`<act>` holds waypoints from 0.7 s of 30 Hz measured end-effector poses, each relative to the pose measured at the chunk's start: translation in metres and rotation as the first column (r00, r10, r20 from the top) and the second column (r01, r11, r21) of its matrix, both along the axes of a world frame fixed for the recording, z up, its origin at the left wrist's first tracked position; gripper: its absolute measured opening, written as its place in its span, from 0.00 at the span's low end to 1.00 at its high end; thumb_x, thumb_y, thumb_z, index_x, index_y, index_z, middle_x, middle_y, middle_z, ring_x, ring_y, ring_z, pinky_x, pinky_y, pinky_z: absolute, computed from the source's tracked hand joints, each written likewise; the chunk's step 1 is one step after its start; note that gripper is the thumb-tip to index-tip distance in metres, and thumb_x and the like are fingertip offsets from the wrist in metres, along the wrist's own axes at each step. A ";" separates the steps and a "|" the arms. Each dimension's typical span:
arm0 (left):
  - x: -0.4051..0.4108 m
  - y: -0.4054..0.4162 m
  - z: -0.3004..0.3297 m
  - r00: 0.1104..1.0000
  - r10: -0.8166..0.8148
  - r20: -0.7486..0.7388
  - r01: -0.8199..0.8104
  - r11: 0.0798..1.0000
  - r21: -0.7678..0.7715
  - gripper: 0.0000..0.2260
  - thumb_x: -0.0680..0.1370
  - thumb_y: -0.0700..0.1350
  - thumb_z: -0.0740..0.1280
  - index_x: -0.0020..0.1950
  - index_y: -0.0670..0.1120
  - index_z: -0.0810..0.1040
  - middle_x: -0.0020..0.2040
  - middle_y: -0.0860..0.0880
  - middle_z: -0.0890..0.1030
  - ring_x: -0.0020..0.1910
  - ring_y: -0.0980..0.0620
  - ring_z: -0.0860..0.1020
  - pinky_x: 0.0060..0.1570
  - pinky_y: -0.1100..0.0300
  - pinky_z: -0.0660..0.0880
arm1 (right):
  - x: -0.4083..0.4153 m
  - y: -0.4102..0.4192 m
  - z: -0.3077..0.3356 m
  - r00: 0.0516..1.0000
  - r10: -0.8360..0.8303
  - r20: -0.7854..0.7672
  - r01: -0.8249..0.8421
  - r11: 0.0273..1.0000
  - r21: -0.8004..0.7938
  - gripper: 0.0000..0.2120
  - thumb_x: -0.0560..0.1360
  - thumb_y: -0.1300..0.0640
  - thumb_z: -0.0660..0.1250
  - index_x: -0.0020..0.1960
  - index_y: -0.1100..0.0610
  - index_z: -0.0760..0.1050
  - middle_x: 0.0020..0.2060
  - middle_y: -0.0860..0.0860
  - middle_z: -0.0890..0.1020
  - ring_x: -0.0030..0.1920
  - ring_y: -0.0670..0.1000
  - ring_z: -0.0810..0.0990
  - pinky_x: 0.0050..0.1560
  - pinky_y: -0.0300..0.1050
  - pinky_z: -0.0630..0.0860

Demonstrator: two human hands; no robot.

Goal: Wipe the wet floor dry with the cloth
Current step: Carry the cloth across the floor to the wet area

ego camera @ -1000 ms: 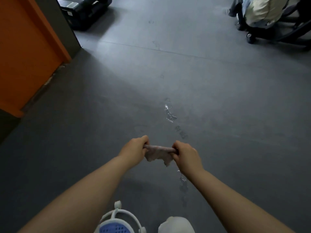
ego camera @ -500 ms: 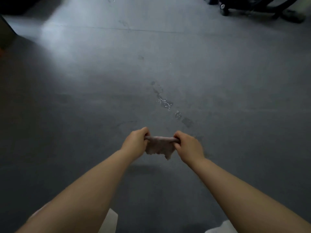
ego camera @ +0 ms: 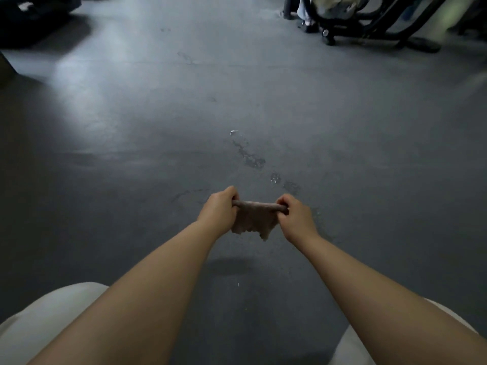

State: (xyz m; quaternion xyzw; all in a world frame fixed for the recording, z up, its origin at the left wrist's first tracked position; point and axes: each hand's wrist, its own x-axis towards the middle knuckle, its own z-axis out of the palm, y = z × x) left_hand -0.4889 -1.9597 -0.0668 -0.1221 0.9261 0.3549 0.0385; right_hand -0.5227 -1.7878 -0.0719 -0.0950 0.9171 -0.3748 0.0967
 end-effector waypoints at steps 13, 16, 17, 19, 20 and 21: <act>0.016 -0.007 0.040 0.978 0.170 -0.123 -0.154 0.980 0.125 0.04 0.79 0.39 0.58 0.49 0.43 0.62 0.42 0.45 0.70 0.43 0.45 0.69 0.41 0.54 0.66 | 0.024 -0.014 0.055 0.998 -0.067 -0.018 0.063 0.987 -0.149 0.06 0.74 0.70 0.62 0.45 0.61 0.73 0.30 0.50 0.73 0.27 0.44 0.70 0.19 0.28 0.63; 0.012 -0.024 0.037 0.975 0.153 -0.159 -0.139 0.986 0.096 0.05 0.77 0.35 0.56 0.45 0.44 0.63 0.37 0.48 0.67 0.39 0.47 0.66 0.37 0.54 0.65 | 0.012 -0.035 0.059 0.983 -0.180 0.026 0.182 0.962 -0.204 0.05 0.74 0.68 0.64 0.46 0.59 0.74 0.34 0.51 0.75 0.30 0.47 0.72 0.22 0.32 0.68; 0.009 -0.028 0.037 0.971 0.147 -0.191 -0.134 0.988 0.083 0.08 0.75 0.33 0.55 0.41 0.45 0.63 0.37 0.48 0.66 0.38 0.47 0.65 0.36 0.55 0.63 | 0.008 -0.042 0.059 0.980 -0.197 0.025 0.198 0.956 -0.217 0.05 0.74 0.67 0.65 0.46 0.58 0.74 0.35 0.51 0.76 0.33 0.48 0.74 0.28 0.36 0.72; -0.001 -0.039 0.034 0.957 0.163 -0.240 -0.149 0.986 0.077 0.12 0.71 0.30 0.53 0.35 0.46 0.62 0.38 0.47 0.66 0.39 0.46 0.66 0.36 0.56 0.62 | -0.007 -0.055 0.054 0.983 -0.182 0.008 0.180 0.964 -0.196 0.05 0.73 0.65 0.66 0.45 0.56 0.74 0.37 0.51 0.77 0.39 0.51 0.76 0.38 0.44 0.76; -0.006 -0.044 0.029 0.953 0.184 -0.240 -0.170 0.982 0.078 0.13 0.71 0.29 0.53 0.34 0.46 0.63 0.40 0.46 0.68 0.39 0.46 0.67 0.37 0.56 0.62 | -0.015 -0.062 0.049 0.986 -0.166 0.017 0.166 0.968 -0.189 0.06 0.73 0.66 0.66 0.45 0.56 0.73 0.37 0.51 0.77 0.40 0.51 0.76 0.40 0.45 0.76; -0.012 -0.050 0.022 0.951 0.209 -0.227 -0.196 0.977 0.078 0.13 0.71 0.29 0.54 0.34 0.47 0.65 0.42 0.45 0.69 0.40 0.46 0.68 0.38 0.57 0.63 | -0.025 -0.070 0.042 0.989 -0.145 0.038 0.149 0.972 -0.182 0.06 0.74 0.67 0.65 0.46 0.57 0.74 0.37 0.52 0.76 0.41 0.51 0.76 0.41 0.45 0.77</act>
